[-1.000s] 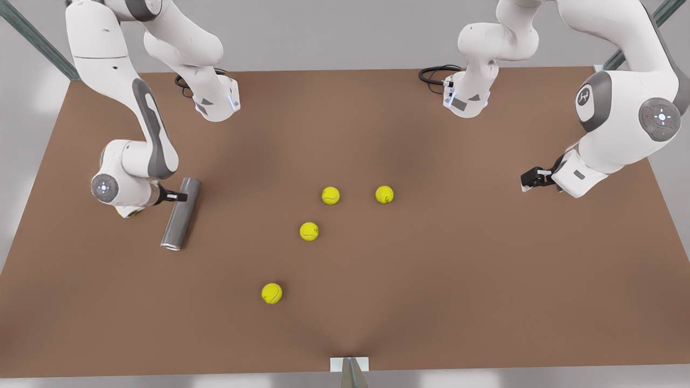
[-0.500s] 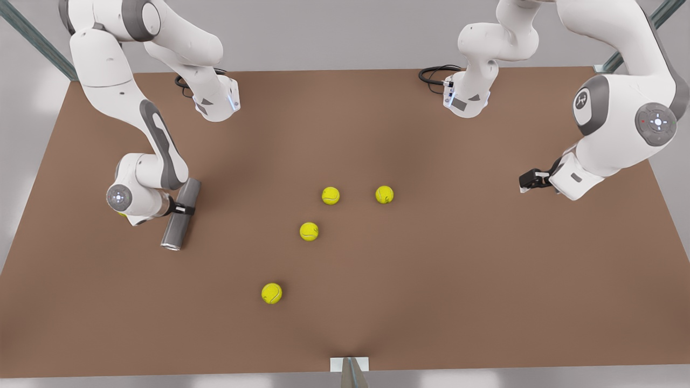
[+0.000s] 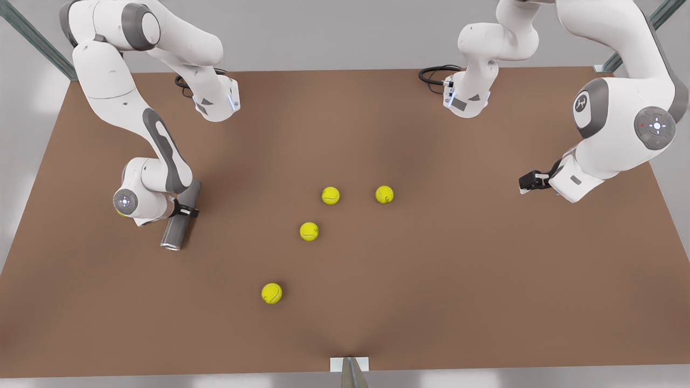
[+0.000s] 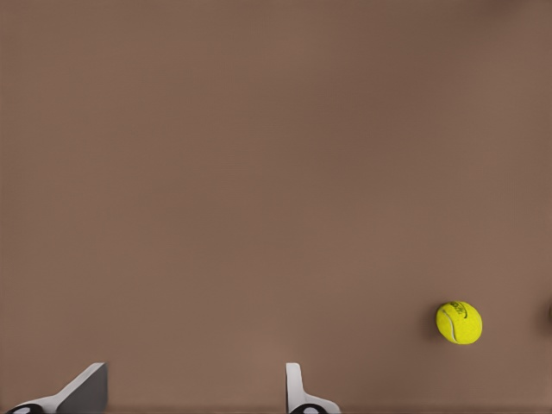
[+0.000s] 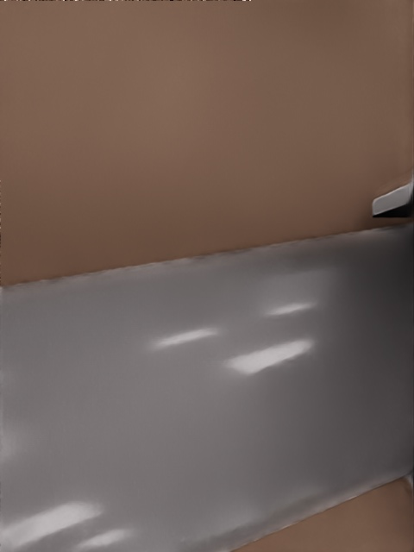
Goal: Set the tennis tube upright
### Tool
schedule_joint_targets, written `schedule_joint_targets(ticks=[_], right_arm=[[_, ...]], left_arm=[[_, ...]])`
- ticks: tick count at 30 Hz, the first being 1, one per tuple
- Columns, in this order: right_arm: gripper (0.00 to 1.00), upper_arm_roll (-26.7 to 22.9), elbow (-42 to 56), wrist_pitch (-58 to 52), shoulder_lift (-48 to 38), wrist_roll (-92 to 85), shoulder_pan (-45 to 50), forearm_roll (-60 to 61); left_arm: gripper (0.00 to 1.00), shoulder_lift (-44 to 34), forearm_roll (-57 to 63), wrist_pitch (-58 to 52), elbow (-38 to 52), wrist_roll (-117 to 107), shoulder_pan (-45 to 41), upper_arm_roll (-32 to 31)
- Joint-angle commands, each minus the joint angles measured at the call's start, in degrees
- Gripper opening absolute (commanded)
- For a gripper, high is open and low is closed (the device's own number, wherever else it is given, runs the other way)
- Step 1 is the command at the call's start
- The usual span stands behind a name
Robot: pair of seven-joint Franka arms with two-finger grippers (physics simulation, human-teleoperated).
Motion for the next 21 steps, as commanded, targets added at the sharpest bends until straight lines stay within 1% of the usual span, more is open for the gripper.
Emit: schedule_joint_targets(ticks=[1,2,3,7,14,16,18,19,21], right_arm=[[0.68,0.00,0.02,0.34,-0.06,1.08,-0.05,0.07],[0.66,0.00,0.02,0.34,-0.06,1.07,-0.05,0.07],[0.66,0.00,0.02,0.34,-0.06,0.99,-0.05,0.07],[0.68,0.00,0.11,-0.09,-0.06,0.99,-0.14,0.07],[0.69,0.18,1.60,-1.41,-0.23,0.37,0.74,-0.10],[0.69,0.62,6.61,-7.92,-0.50,-7.00,1.00,-0.10],[0.69,0.62,8.98,-8.44,-0.93,-16.14,3.98,-0.10],[0.69,0.62,10.56,-9.76,-0.93,-16.50,7.06,-0.01],[0.69,0.53,11.35,-9.76,-0.93,-16.41,9.79,-0.10]], left_arm=[[1.00,-0.03,0.04,-0.03,0.03,-0.07,0.00,0.01],[1.00,-0.03,0.04,-0.03,0.03,-0.07,0.00,0.01],[1.00,0.14,0.04,-0.11,0.03,0.02,0.00,0.01],[1.00,0.32,0.04,-0.29,0.03,-0.42,0.00,0.01],[1.00,0.32,0.04,-0.46,0.03,-0.42,0.00,-0.08],[1.00,0.32,0.04,-0.38,0.03,-0.42,0.00,-0.08],[1.00,0.32,0.04,-0.38,0.03,-0.42,0.00,-0.08],[1.00,0.32,0.04,-0.46,0.03,-0.42,0.00,-0.08],[1.00,0.32,0.04,-0.38,0.03,-0.42,0.00,-0.08]])
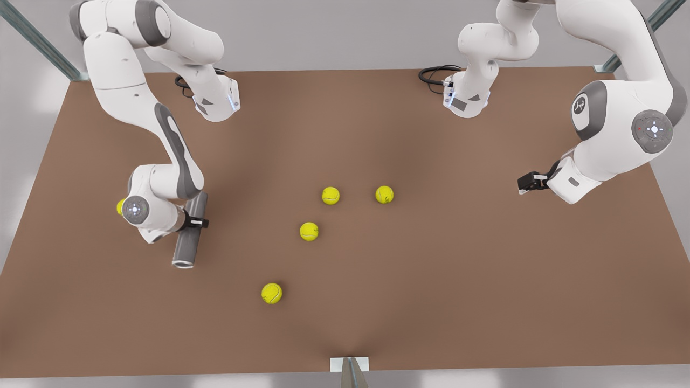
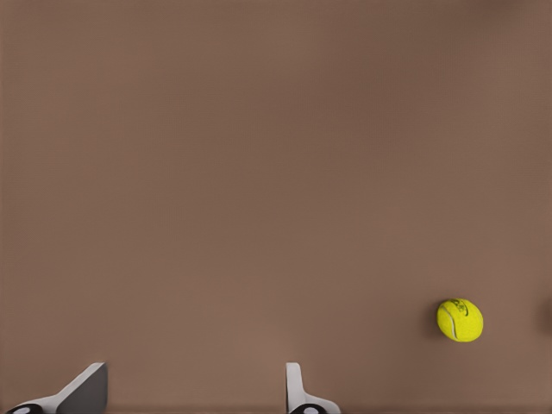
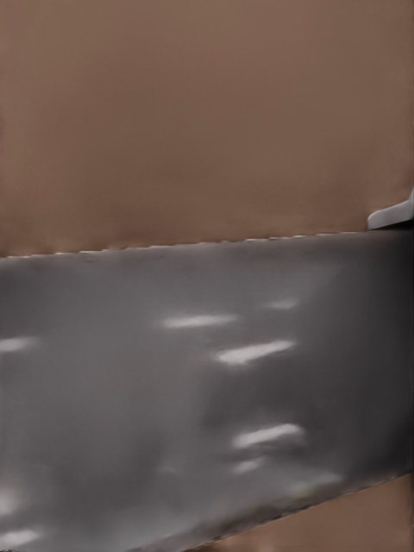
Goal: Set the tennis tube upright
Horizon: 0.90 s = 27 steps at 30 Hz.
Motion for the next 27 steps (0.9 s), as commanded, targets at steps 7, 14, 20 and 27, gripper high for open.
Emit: schedule_joint_targets(ticks=[7,14,20,27], right_arm=[[0.69,-0.73,13.20,-11.50,0.56,-12.35,23.64,-3.78],[0.69,-0.91,35.61,-9.65,13.91,-38.54,36.66,-10.38],[0.69,-5.48,43.79,1.68,21.91,-38.63,47.38,-10.73],[0.69,-6.01,45.37,4.41,24.99,-38.54,49.40,-6.60]], left_arm=[[1.00,-0.06,0.04,0.00,0.03,-0.17,0.08,0.01],[1.00,0.03,0.04,0.17,0.03,-0.17,0.08,0.01],[1.00,0.30,0.04,0.35,0.03,-0.17,0.26,0.01],[1.00,0.47,-0.05,0.43,0.03,-0.17,0.96,0.01]])
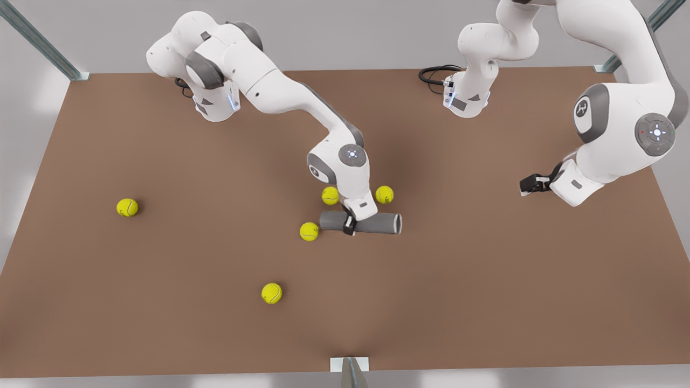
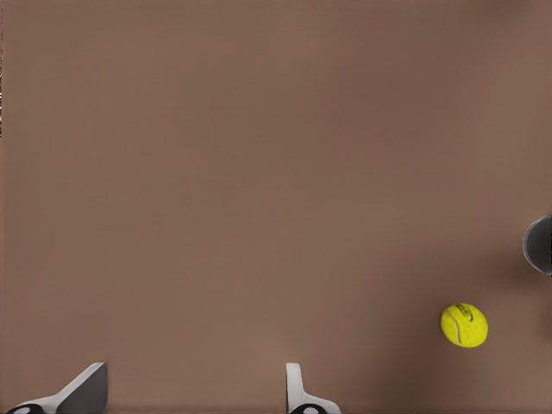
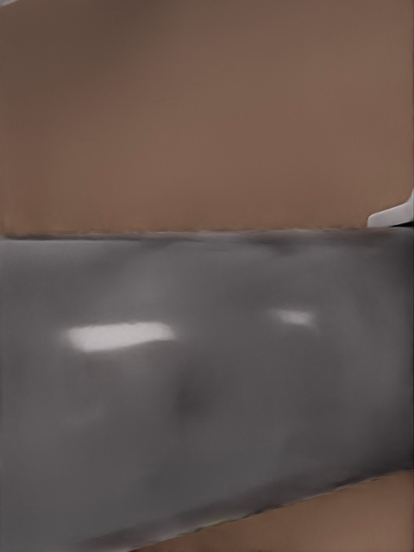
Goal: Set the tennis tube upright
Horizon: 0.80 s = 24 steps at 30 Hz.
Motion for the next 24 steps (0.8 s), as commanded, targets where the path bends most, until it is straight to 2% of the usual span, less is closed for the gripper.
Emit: schedule_joint_targets(ticks=[1,6,8,9,14,15,16,17,19,20,21,23,24], right_arm=[[0.69,-0.02,0.01,4.19,0.86,-11.69,0.11,1.26],[0.72,-0.11,0.01,7.28,2.88,-9.84,1.25,2.05],[0.97,-0.11,-0.34,7.28,3.05,-9.93,1.87,2.31],[1.00,-0.03,-0.34,7.28,3.32,-9.93,1.96,2.31],[1.00,-0.03,-0.52,6.66,2.44,-10.37,2.04,5.12],[1.00,-0.11,-1.13,5.00,-0.10,-10.19,2.04,6.44],[1.00,-0.20,-1.22,-3.69,-5.46,-9.58,1.78,9.60],[1.00,-2.74,-1.22,-20.29,-14.16,-2.30,0.55,15.40],[1.00,-4.24,-2.18,-53.85,-31.81,21.87,-12.87,16.12],[1.00,-4.24,-3.15,-59.51,-35.62,22.85,-19.39,12.95],[1.00,-4.16,-2.36,-60.75,-35.71,23.03,-24.41,11.20],[1.00,-4.07,0.18,-64.35,-35.71,31.28,-24.76,6.71],[1.00,-4.42,0.18,-64.79,-35.62,32.78,-25.29,6.36]], left_arm=[[1.00,0.17,0.00,0.12,0.03,-0.06,0.06,0.01],[1.00,0.25,0.00,0.12,0.03,-0.06,0.06,0.01],[1.00,0.25,0.00,0.12,0.03,-0.06,-0.03,0.01],[1.00,0.25,0.00,0.12,0.03,-0.06,0.06,0.01],[1.00,0.25,0.00,0.12,0.03,-0.06,-0.03,0.01],[1.00,0.25,0.00,0.12,0.03,-0.06,0.06,0.01],[1.00,0.95,-2.27,0.12,0.03,-0.06,1.72,0.01],[1.00,4.90,-12.90,0.12,0.29,0.03,5.85,0.10],[1.00,18.16,-27.66,-0.06,1.43,15.72,12.70,0.01],[1.00,24.24,-36.28,0.12,0.90,24.63,13.07,-0.87],[1.00,27.41,-44.28,4.85,-1.46,28.24,12.54,-0.96],[1.00,29.26,-64.23,25.60,-11.75,36.58,9.81,-6.49],[1.00,31.89,-70.30,26.57,-12.02,41.42,9.81,-7.81]])
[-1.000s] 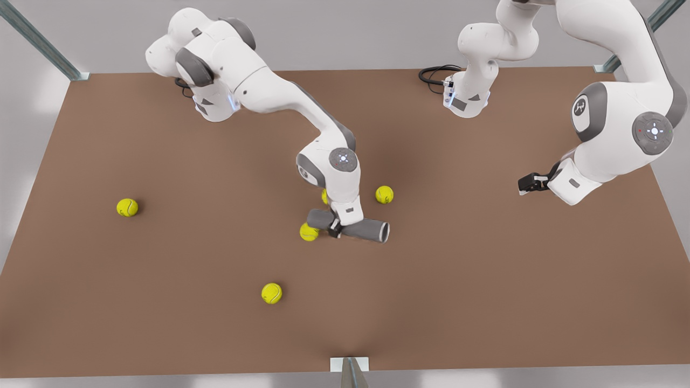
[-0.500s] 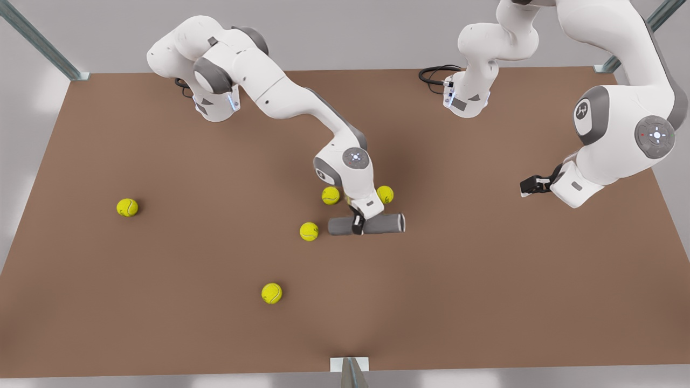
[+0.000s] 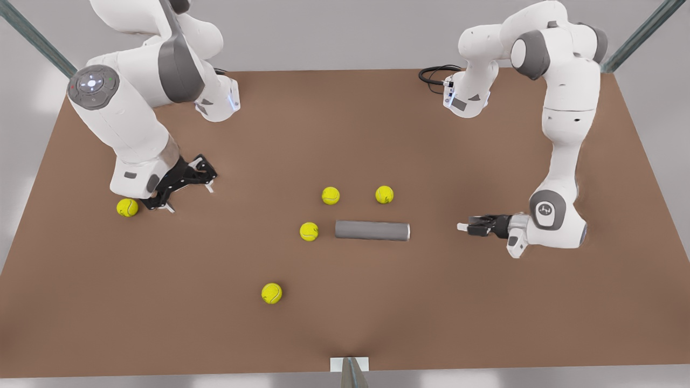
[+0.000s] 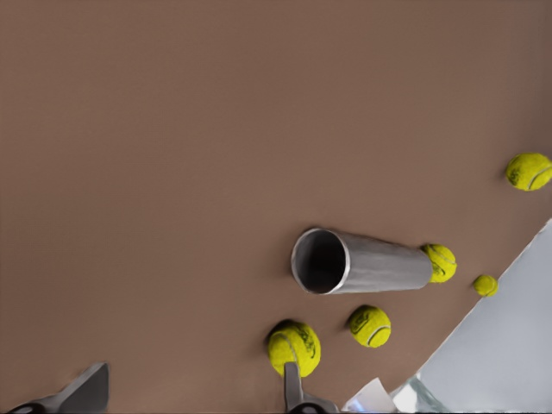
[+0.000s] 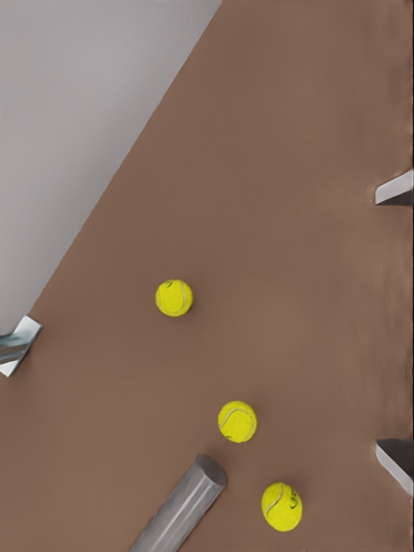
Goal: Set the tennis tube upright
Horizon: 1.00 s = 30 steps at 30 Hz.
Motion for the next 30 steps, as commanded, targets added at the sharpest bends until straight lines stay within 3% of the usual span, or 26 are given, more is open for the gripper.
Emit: schedule_joint_targets(ticks=[1,6,27,30], right_arm=[[1.00,-0.69,0.66,-22.24,-0.18,27.98,-1.49,-1.78],[1.00,-0.51,1.10,-13.20,1.31,27.45,-8.00,-3.10],[1.00,-0.34,0.40,-12.84,1.31,27.01,-7.91,-3.27],[1.00,-0.25,0.40,-12.93,1.31,27.01,-7.91,-3.10]], left_arm=[[1.00,3.03,-24.01,16.98,-1.63,33.95,-0.13,-3.29],[1.00,3.56,-23.85,17.34,-2.07,40.19,-2.24,-8.22],[1.00,7.69,-19.37,11.98,-1.89,44.50,-5.05,-12.71],[0.77,7.69,-19.37,11.89,-1.89,44.50,-5.05,-12.79]])
